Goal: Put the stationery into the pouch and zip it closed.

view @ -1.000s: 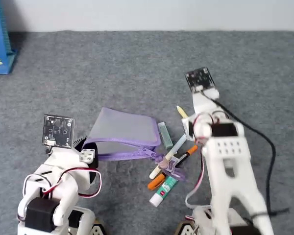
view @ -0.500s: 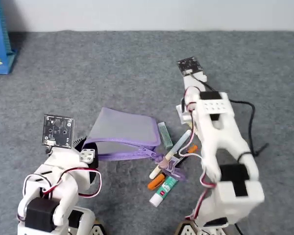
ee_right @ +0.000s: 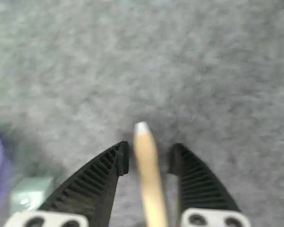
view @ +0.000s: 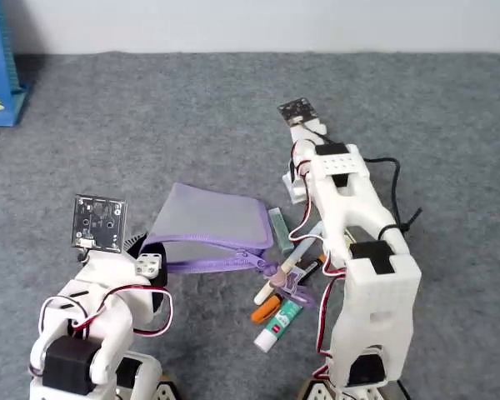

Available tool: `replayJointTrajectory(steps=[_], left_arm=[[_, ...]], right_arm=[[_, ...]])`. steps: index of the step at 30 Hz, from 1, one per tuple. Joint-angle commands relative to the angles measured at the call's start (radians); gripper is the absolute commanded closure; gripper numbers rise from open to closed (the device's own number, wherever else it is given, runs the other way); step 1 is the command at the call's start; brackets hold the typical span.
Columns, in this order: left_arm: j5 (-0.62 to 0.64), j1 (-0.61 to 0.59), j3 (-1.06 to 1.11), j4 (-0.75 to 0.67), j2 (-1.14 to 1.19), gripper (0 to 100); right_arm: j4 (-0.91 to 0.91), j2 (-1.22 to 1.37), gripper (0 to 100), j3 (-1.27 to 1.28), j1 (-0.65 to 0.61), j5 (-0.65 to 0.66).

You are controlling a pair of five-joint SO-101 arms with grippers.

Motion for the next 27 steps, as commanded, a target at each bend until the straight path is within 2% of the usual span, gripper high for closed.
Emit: replayJointTrajectory(steps=[1,7,17,25,27], left_arm=[[-0.002,-0.005,-0.053,0.002,-0.009,99],[-0.002,-0.005,-0.051,0.002,-0.009,99],[0.006,0.003,-0.061,-0.005,-0.008,99],[0.055,0.003,-0.096,-0.044,0.012,99],[0.057,0.003,-0.139,-0.043,0.060,99]], right_arm=[[0.059,0.004,97.8,-0.066,0.005,0.043],[0.242,-0.124,99.1,-0.078,0.010,0.063],[0.558,-0.567,99.1,-0.075,0.007,0.057],[0.705,-0.923,99.1,-0.075,0.002,0.051],[0.722,-1.013,99.1,-0.075,0.001,-0.003]])
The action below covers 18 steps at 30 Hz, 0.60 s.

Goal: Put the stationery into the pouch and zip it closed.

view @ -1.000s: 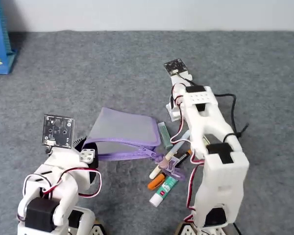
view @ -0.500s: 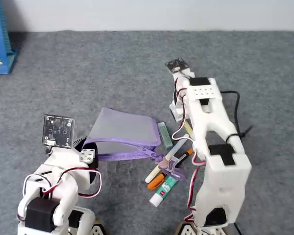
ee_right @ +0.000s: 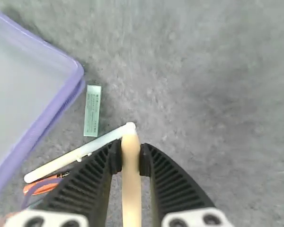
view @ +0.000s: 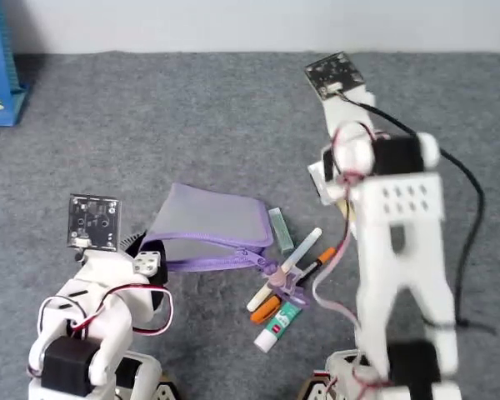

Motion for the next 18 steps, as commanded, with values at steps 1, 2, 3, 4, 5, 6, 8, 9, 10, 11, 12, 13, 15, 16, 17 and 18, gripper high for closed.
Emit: replayJointTrajectory(steps=[1,2,3,4,5,6,8,9,10,11,12,13,15,16,17,18], left_arm=[[0.023,0.003,-0.128,-0.031,0.091,99],[0.041,0.003,-0.163,-0.018,0.135,99],[0.051,0.003,-0.205,-0.002,0.184,99],[0.054,0.003,-0.248,0.023,0.233,99],[0.055,0.003,-0.289,0.048,0.279,99],[0.055,0.003,-0.329,0.068,0.322,99],[0.057,0.000,-0.395,0.095,0.390,99],[0.058,-0.003,-0.418,0.098,0.408,99],[0.074,-0.003,-0.433,0.098,0.420,99],[0.100,-0.005,-0.441,0.097,0.425,99],[0.123,-0.005,-0.446,0.097,0.427,99],[0.141,-0.005,-0.447,0.095,0.427,99],[0.167,-0.003,-0.447,0.095,0.430,99],[0.178,-0.005,-0.447,0.095,0.433,99],[0.184,-0.005,-0.447,0.094,0.433,99],[0.186,-0.005,-0.447,0.094,0.433,99]], right_arm=[[0.031,-0.197,99.1,-0.037,-0.001,-0.083],[0.030,-0.243,99.1,-0.037,-0.001,-0.109],[0.027,-0.283,99.1,-0.037,-0.001,-0.129],[0.025,-0.317,99.1,-0.037,-0.001,-0.144],[0.025,-0.351,99.1,-0.037,-0.001,-0.158],[0.025,-0.381,99.1,-0.037,-0.001,-0.170],[0.025,-0.438,99.1,-0.037,-0.001,-0.216],[0.025,-0.464,99.1,-0.038,-0.001,-0.242],[0.024,-0.492,99.1,-0.040,-0.001,-0.267],[0.021,-0.522,99.1,-0.040,-0.001,-0.287],[0.007,-0.555,99.1,-0.038,-0.001,-0.304],[-0.008,-0.587,99.1,-0.037,-0.001,-0.322],[-0.042,-0.642,99.1,-0.037,-0.001,-0.358],[-0.058,-0.667,99.1,-0.037,-0.002,-0.377],[-0.070,-0.687,99.1,-0.037,-0.010,-0.400],[-0.084,-0.705,99.1,-0.035,-0.030,-0.427]])
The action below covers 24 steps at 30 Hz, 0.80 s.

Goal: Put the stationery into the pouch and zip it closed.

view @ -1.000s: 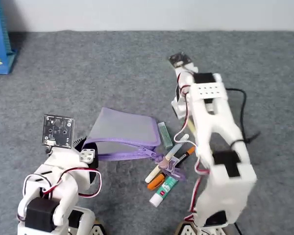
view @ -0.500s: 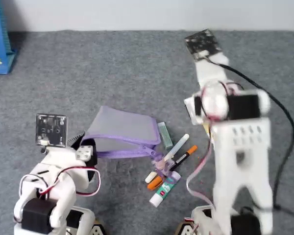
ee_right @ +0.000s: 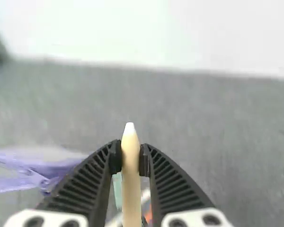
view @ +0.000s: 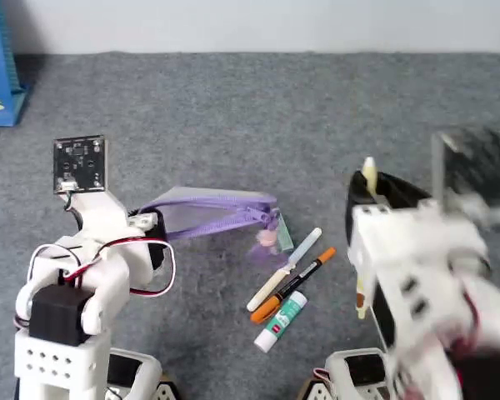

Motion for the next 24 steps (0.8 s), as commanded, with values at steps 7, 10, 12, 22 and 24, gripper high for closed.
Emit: replayJointTrajectory(steps=[7,10,12,22,24], left_arm=[[0.043,-0.005,-0.058,-0.017,0.011,99],[0.040,-0.005,-0.058,-0.014,0.011,99],[0.038,-0.005,-0.058,-0.014,0.012,99],[0.038,-0.005,-0.007,-0.037,0.012,99],[0.038,-0.005,0.018,-0.055,0.011,99]], right_arm=[[-0.248,-0.125,99.1,0.094,-0.232,-0.203],[-0.395,-0.166,99.1,0.218,-0.303,-0.212],[-0.522,-0.205,99.1,0.313,-0.320,-0.213],[-1.150,-0.401,99.1,0.763,-0.331,-0.207],[-1.190,-0.423,99.1,0.786,-0.371,-0.207]])
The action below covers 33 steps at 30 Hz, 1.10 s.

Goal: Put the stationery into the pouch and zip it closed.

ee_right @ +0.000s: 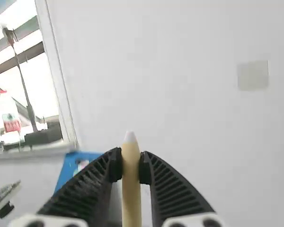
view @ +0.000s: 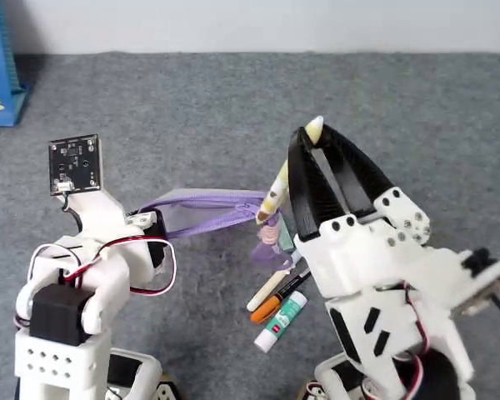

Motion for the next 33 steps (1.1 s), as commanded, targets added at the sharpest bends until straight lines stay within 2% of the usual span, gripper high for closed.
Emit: replayJointTrajectory(steps=[1,6,22,33], left_arm=[[0.011,-0.005,0.015,-0.052,0.011,99],[0.011,-0.003,0.035,-0.060,0.011,99],[0.011,0.003,0.050,-0.061,0.011,99],[0.011,0.003,0.050,-0.061,0.011,99]], right_arm=[[-0.097,-0.044,99.1,0.017,-0.074,-0.006],[-0.122,-0.044,99.1,0.020,-0.179,-0.006],[-0.397,-0.031,99.1,0.265,-0.186,-0.005],[-0.625,0.113,99.1,0.427,-0.186,0.100]])
